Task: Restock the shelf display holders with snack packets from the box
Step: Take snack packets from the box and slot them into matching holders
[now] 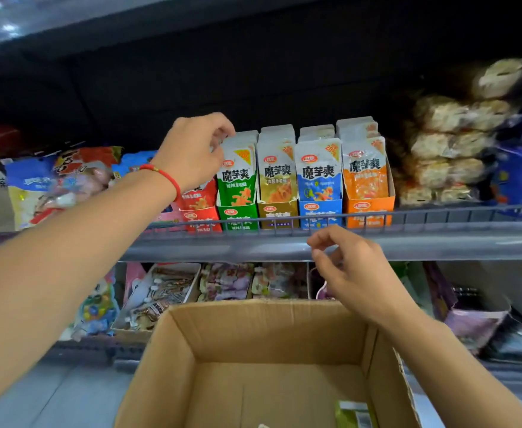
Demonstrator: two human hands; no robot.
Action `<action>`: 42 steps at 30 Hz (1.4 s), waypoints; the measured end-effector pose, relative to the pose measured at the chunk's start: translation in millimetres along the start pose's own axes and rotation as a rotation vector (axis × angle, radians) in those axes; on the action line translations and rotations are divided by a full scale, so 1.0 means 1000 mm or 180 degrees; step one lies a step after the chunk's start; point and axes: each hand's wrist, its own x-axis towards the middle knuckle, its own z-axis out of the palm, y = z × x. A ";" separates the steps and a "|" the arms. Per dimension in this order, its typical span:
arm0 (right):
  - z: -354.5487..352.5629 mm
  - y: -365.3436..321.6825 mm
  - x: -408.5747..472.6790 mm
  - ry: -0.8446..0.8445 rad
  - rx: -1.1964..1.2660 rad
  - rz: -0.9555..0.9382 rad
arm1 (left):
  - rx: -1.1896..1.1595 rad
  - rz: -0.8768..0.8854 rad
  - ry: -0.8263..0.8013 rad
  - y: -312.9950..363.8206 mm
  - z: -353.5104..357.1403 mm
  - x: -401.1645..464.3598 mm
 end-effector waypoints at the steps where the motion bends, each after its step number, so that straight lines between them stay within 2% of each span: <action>1: -0.002 0.001 -0.001 -0.0016 -0.0033 0.0013 | 0.0019 0.0101 0.0126 0.005 -0.001 -0.012; 4: -0.010 0.001 -0.005 -0.0033 -0.0075 0.0088 | -0.0516 0.0189 0.0269 0.030 0.007 -0.073; 6: -0.015 0.002 -0.009 -0.0029 -0.0094 0.0152 | -0.1119 -0.0066 -0.0186 0.047 0.035 -0.125; 8: -0.019 0.006 -0.015 0.0000 -0.0148 0.0202 | -0.1460 -0.0478 -0.1163 0.061 0.079 -0.175; 11: -0.023 0.011 -0.023 0.0010 -0.0272 0.0203 | -0.1712 -0.0889 -0.3122 0.082 0.144 -0.230; 13: -0.026 0.014 -0.026 0.0041 -0.0308 0.0252 | -0.1515 -0.0673 -0.3786 0.097 0.176 -0.250; 15: -0.028 0.016 -0.029 0.0065 -0.0323 0.0291 | -0.1182 -0.0304 -0.4014 0.111 0.200 -0.258; 19: -0.033 0.020 -0.029 0.0081 -0.0318 0.0315 | -0.0623 0.0391 -0.4028 0.127 0.238 -0.263; 27: -0.035 0.025 -0.019 0.0103 -0.0400 0.0250 | -0.0614 0.0435 -0.3874 0.127 0.265 -0.260; 33: -0.032 0.024 -0.012 0.0108 -0.0445 0.0089 | -0.1362 -0.0317 -0.3875 0.117 0.263 -0.255; 35: -0.029 0.024 -0.012 0.0025 -0.0448 0.0029 | -0.1542 -0.0544 -0.3728 0.107 0.248 -0.244; 39: -0.027 0.019 -0.017 -0.0249 -0.0341 -0.0107 | -0.2294 -0.1224 -0.3028 0.065 0.196 -0.220; 42: -0.023 0.013 -0.025 -0.0884 -0.0200 -0.0068 | -0.2901 -0.1796 -0.2225 0.031 0.150 -0.210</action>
